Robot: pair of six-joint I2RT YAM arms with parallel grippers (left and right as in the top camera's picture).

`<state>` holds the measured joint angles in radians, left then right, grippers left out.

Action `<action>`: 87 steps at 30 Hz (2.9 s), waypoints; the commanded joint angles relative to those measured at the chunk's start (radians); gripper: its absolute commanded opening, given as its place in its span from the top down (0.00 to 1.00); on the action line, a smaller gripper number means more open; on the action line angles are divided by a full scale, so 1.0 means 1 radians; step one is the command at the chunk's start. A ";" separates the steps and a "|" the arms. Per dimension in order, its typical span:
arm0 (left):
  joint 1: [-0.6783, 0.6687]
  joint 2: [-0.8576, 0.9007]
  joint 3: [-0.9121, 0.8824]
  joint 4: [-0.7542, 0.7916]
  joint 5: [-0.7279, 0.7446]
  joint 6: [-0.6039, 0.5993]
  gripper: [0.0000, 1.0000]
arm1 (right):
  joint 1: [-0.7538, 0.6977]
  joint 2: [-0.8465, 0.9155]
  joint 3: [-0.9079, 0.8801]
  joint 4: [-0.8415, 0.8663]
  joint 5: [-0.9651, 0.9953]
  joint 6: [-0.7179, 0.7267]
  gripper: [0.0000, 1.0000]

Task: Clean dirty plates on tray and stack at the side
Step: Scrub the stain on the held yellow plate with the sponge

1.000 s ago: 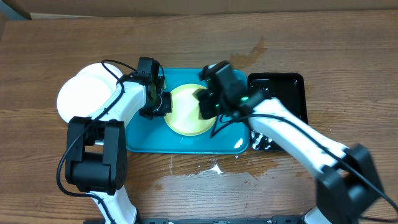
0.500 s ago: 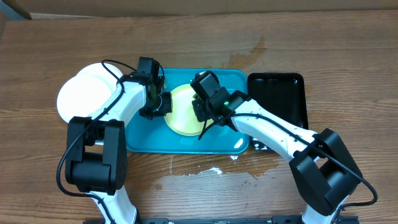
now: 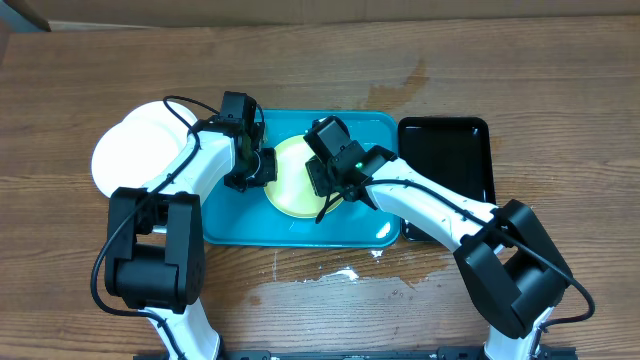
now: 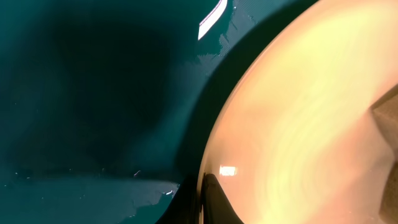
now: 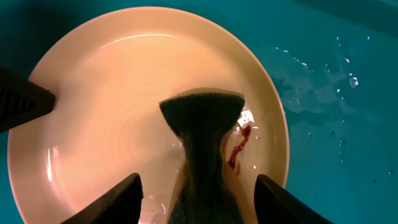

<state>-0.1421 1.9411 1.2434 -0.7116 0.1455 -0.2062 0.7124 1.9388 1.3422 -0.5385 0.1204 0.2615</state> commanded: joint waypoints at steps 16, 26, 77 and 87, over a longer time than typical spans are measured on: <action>0.003 0.020 -0.023 -0.010 -0.042 0.027 0.96 | 0.011 0.016 0.065 -0.106 -0.058 -0.061 0.47; 0.003 0.020 -0.023 -0.010 -0.042 0.027 0.96 | 0.013 0.073 0.065 -0.114 -0.070 -0.061 0.54; 0.003 0.020 -0.023 -0.002 -0.044 0.027 0.96 | 0.013 0.066 0.072 -0.159 -0.016 -0.080 0.50; 0.003 0.020 -0.023 -0.002 -0.044 0.027 0.96 | 0.013 0.106 0.072 -0.159 -0.016 -0.081 0.50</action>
<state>-0.1421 1.9411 1.2434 -0.7105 0.1455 -0.2058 0.7223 2.0377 1.4227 -0.6991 0.0975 0.1822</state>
